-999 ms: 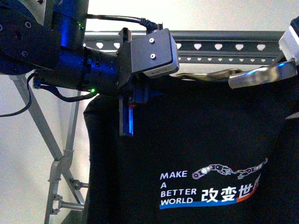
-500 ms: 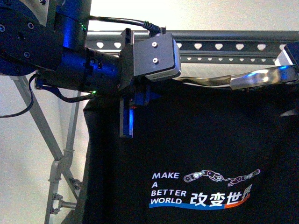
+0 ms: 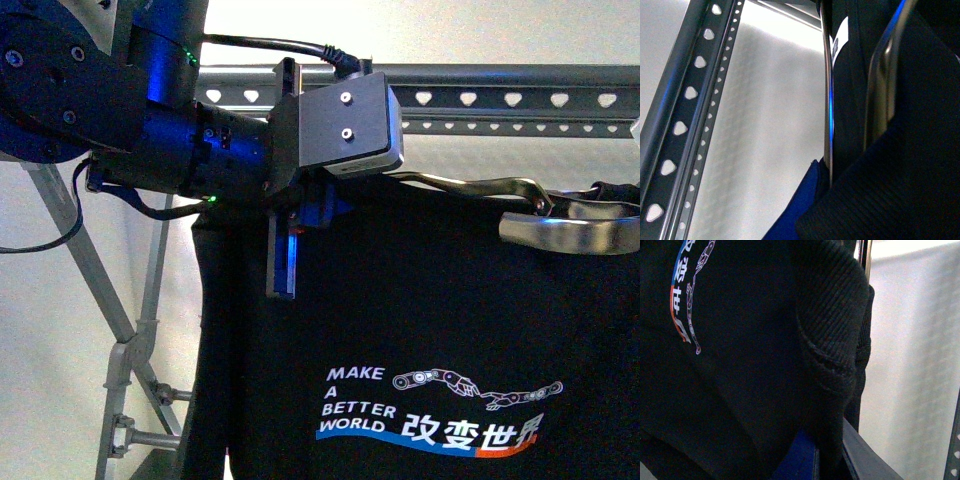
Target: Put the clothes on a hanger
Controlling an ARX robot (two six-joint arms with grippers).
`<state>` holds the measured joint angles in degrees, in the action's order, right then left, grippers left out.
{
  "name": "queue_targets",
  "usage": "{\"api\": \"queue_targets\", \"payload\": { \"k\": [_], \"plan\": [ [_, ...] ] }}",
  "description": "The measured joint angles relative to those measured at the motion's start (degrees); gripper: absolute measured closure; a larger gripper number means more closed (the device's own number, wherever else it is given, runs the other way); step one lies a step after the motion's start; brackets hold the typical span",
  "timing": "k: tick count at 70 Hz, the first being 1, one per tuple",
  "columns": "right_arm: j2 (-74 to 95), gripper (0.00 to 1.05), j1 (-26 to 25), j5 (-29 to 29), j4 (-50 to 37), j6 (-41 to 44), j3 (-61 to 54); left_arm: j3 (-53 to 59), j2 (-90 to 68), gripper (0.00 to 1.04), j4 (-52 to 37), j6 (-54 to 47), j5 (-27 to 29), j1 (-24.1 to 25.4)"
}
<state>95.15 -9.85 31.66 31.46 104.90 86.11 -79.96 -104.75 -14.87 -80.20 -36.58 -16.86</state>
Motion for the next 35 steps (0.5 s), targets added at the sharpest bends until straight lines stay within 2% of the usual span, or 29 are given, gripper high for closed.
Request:
{"api": "queue_targets", "payload": {
  "k": [3,18,35],
  "plan": [
    [-0.37,1.01,-0.31,0.37,0.50,0.04,-0.11,0.00,0.00,0.94,0.00,0.04,-0.22,-0.04],
    [-2.27,1.01,-2.23,0.85,3.43,2.14,-1.88,-0.04,0.04,0.59,-0.17,0.92,-1.99,-0.15],
    [-4.26,1.01,-7.15,-0.07,5.29,3.45,-5.38,-0.22,0.26,0.21,-0.17,0.87,-1.66,1.01]
  ]
}}
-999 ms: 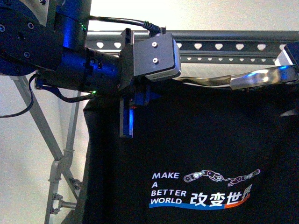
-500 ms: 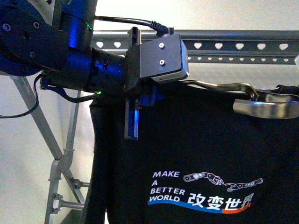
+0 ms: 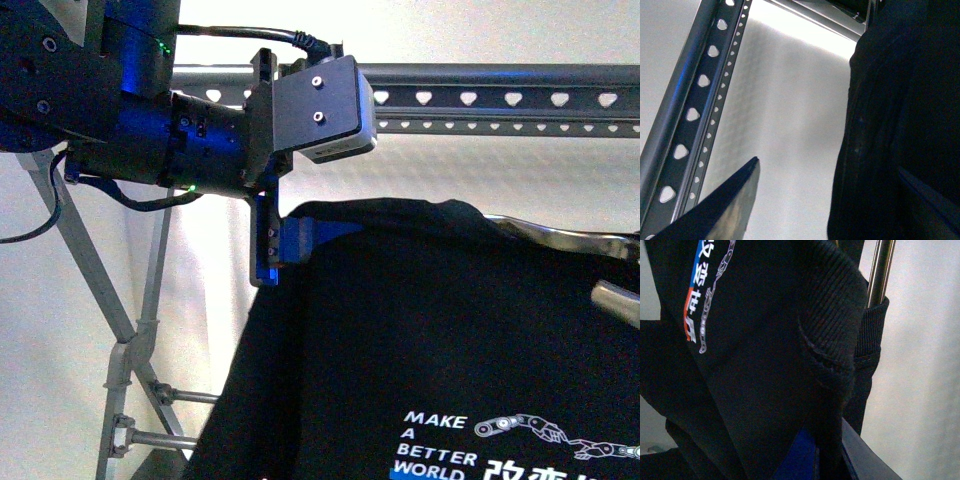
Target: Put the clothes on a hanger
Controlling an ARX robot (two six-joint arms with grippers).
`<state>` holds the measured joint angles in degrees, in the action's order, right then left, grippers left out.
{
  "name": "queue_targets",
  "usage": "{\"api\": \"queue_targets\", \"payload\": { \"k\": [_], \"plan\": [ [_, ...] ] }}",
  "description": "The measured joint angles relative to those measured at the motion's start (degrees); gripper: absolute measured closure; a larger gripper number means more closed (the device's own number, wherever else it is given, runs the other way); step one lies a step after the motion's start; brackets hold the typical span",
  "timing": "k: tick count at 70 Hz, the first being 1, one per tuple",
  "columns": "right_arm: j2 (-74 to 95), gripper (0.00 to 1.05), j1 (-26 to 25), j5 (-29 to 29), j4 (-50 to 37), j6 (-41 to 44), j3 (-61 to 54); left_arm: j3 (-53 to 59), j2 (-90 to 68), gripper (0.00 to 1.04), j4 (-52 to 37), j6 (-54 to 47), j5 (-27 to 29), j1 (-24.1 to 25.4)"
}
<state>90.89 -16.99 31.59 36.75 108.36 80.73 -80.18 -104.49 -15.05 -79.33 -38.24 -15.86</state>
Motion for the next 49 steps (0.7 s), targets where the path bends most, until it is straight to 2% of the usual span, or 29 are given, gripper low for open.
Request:
{"api": "queue_targets", "payload": {
  "k": [9,28,49],
  "plan": [
    [-1.53,1.01,-1.84,0.35,1.03,1.42,-2.19,0.00,0.00,0.05,0.00,-0.02,0.02,-0.28],
    [-2.71,1.01,-7.41,2.12,7.02,1.77,-4.31,0.00,0.00,0.06,0.00,0.02,-0.17,-0.35],
    [-2.67,1.01,-16.22,3.69,14.69,3.50,-4.57,-0.02,0.02,0.07,0.00,-0.02,0.07,-0.24]
  ]
}}
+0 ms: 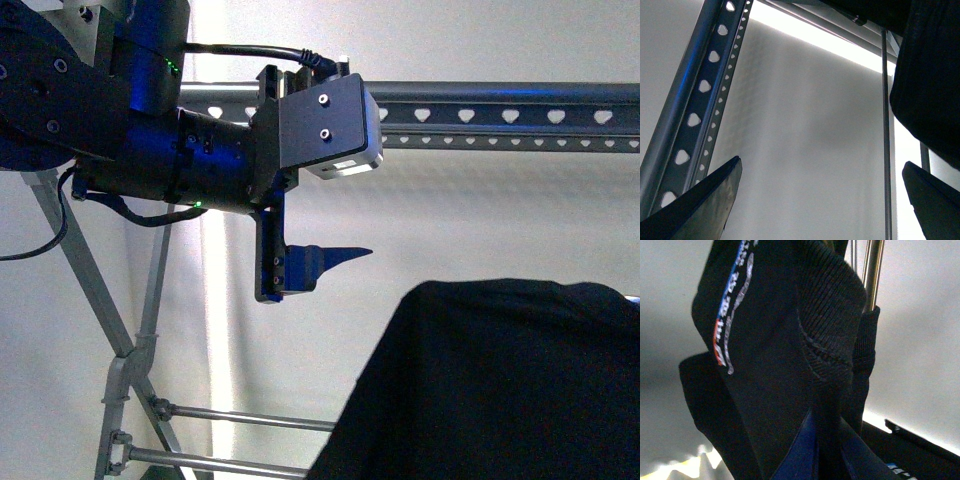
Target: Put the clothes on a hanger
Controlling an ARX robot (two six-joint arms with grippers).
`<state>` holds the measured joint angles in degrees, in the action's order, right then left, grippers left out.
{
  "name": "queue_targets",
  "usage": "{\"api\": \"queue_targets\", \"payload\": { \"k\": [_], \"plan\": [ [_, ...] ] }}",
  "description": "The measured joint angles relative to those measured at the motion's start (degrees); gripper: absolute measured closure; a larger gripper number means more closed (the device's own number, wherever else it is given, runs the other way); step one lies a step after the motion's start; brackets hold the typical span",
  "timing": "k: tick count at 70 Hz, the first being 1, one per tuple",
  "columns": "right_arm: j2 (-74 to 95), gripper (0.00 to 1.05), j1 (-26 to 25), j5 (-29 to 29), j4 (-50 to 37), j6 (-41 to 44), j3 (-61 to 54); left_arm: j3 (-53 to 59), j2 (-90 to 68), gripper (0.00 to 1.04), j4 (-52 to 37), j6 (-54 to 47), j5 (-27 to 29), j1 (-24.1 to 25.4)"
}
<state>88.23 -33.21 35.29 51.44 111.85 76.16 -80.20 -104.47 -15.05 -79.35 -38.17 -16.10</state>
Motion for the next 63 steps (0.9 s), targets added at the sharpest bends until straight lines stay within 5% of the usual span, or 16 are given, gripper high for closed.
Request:
{"api": "queue_targets", "payload": {
  "k": [34,44,59,63],
  "plan": [
    [2.75,1.01,-4.90,9.42,24.35,-9.40,8.92,0.00,0.02,0.07,0.00,-0.09,0.02,0.00],
    [4.92,1.01,-6.56,13.03,28.17,-13.14,11.85,0.00,0.02,0.07,0.00,-0.09,0.00,0.00],
    [5.18,1.01,-6.80,10.56,28.61,-13.88,11.80,0.00,0.02,0.07,0.00,-0.09,0.00,-0.02],
    [5.18,1.01,-7.02,15.37,28.37,-18.12,12.37,0.00,0.02,0.07,0.00,-0.09,0.02,0.00]
  ]
}}
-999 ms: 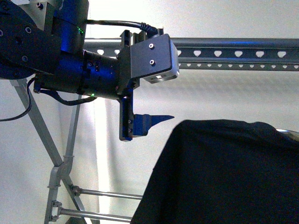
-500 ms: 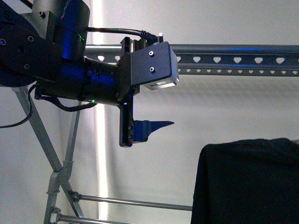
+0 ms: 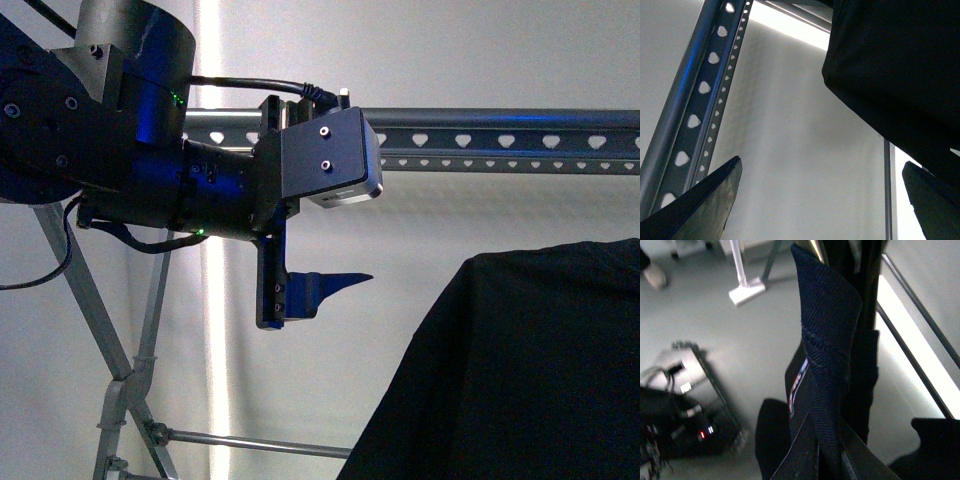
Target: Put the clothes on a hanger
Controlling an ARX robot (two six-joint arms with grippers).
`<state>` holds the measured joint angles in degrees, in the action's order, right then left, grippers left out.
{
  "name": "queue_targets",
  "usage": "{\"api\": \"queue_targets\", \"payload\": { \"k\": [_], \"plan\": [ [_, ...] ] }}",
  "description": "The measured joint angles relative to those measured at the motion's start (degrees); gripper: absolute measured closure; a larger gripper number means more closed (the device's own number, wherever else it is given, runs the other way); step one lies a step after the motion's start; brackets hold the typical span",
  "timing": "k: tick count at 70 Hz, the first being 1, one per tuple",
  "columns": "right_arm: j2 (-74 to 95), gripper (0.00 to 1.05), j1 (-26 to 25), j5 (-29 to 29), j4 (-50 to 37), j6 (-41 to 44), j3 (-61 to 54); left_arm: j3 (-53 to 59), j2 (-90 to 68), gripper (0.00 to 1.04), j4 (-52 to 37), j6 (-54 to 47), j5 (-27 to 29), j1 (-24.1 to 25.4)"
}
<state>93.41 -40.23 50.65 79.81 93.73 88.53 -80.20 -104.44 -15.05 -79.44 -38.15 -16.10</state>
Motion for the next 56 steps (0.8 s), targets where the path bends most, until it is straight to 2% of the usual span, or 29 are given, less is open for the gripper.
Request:
{"api": "queue_targets", "payload": {
  "k": [3,10,23,34,46,56],
  "plan": [
    [-0.68,1.01,-0.04,6.67,-3.63,-7.23,0.15,-0.02,0.00,0.07,0.00,0.00,-0.02,0.00],
    [-4.61,1.01,0.09,12.20,-15.58,-23.19,-2.12,-0.02,0.00,0.07,0.00,0.00,0.00,0.13],
    [-9.03,1.01,0.90,11.91,-29.16,-49.13,-6.80,-0.04,0.09,0.07,0.00,0.00,-0.02,-0.02],
    [-9.11,1.01,1.86,10.47,-32.59,-58.16,-9.05,-0.07,0.09,0.07,0.00,0.00,0.02,0.24],
    [-9.84,1.01,3.34,7.21,-32.96,-62.90,-11.89,-0.07,0.09,0.07,0.00,0.00,0.00,-0.04],
    [-11.87,1.01,4.57,4.87,-33.42,-64.43,-18.82,-0.09,0.09,0.07,0.00,0.00,0.02,0.20]
  ]
}}
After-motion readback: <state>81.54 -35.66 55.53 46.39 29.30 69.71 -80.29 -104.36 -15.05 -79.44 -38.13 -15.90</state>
